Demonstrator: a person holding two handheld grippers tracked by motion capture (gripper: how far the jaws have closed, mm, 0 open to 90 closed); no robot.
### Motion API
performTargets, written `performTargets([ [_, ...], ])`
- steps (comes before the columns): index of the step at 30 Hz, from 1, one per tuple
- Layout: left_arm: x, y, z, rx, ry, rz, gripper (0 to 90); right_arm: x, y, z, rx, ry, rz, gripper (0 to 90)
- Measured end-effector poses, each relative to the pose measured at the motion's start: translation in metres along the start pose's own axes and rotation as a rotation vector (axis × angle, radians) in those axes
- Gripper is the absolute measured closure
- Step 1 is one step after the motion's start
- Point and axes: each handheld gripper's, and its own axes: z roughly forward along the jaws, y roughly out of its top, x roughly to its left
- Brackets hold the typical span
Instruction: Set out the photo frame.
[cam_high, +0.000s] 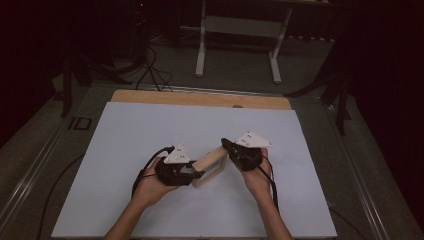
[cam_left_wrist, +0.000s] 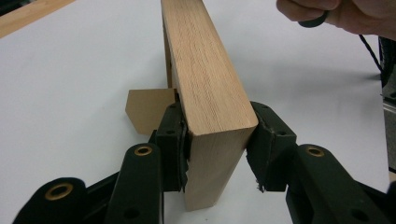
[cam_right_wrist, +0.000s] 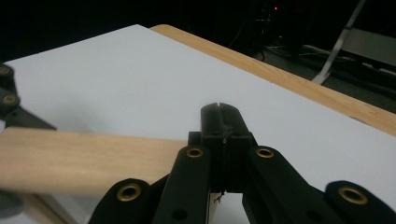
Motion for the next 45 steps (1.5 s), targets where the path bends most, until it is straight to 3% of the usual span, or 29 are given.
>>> performTargets([
  [10, -0.001, -0.002, 0.0, 0.001, 0.02, 0.015, 60.3, 0.002, 0.005, 0.017, 0.043, -0.017, -0.019, 90.0],
  [13, -0.001, -0.002, 0.0, 0.001, 0.046, 0.013, 59.8, 0.002, 0.005, 0.016, 0.048, -0.017, -0.014, 90.0],
  [14, 0.001, -0.002, -0.001, 0.001, 0.075, 0.001, 59.5, 0.001, 0.005, 0.015, 0.051, -0.023, -0.02, 90.0],
  [21, 0.008, -0.003, -0.001, -0.002, 0.135, -0.03, 57.3, 0.0, 0.005, 0.012, 0.062, -0.031, -0.016, 90.0],
  [32, 0.014, -0.004, 0.003, 0.015, 0.198, -0.045, 56.9, -0.001, 0.005, 0.007, 0.081, -0.018, -0.001, 90.0],
  [45, 0.019, -0.006, 0.003, 0.004, 0.183, -0.06, 57.4, 0.001, 0.005, 0.005, 0.076, 0.013, 0.018, 90.0],
])
